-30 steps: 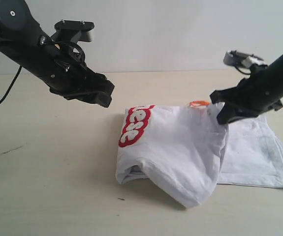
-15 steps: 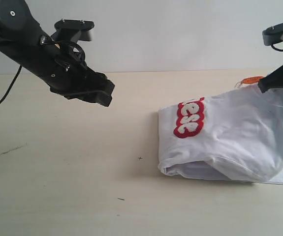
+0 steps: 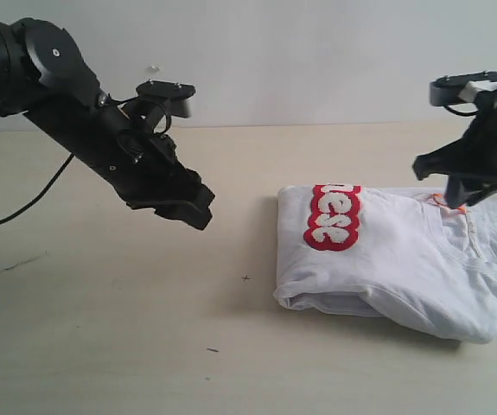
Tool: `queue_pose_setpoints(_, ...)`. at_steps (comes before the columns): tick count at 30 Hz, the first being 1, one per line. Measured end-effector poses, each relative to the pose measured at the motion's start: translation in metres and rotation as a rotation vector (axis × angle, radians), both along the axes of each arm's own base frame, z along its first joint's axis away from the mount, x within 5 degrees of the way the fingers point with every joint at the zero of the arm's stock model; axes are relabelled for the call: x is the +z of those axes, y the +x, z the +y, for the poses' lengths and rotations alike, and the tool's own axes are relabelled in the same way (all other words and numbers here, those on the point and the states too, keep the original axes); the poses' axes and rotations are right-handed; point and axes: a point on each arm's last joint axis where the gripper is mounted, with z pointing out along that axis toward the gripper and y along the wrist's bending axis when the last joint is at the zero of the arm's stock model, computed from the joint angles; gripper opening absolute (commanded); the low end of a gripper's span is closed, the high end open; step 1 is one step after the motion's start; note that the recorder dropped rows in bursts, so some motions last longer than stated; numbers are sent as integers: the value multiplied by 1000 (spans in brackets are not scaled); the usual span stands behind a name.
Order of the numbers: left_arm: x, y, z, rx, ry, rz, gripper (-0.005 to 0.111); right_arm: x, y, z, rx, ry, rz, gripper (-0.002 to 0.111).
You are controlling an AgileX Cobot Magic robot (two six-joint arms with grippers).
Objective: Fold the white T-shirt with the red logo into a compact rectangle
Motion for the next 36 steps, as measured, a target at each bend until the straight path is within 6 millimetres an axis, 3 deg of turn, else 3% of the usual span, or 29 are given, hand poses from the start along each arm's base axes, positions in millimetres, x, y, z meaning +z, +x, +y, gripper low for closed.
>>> queue_pose_setpoints(4,0,0,0,-9,6,-5,26,-18,5,29,96,163,33,0)
queue_pose_setpoints(10,17,-1,10,-20,37,-71,1,-64,5,85,200,204,174,0)
queue_pose_setpoints(13,27,-1,22,-4,49,-83,0,-86,2,112,226,193,219,0)
queue_pose_setpoints(20,37,3,55,72,62,-62,0,-90,-6,177,319,218,151,0)
queue_pose_setpoints(23,39,1,63,102,61,-67,0,-89,-12,195,366,224,138,1)
queue_pose_setpoints(27,39,-4,65,105,63,-71,0,-85,-13,198,370,230,125,22)
queue_pose_setpoints(30,39,-7,66,110,59,-73,0,-64,-8,187,354,230,70,36)
queue_pose_setpoints(36,39,-6,66,127,43,-94,0,-7,-1,123,195,122,-30,46)
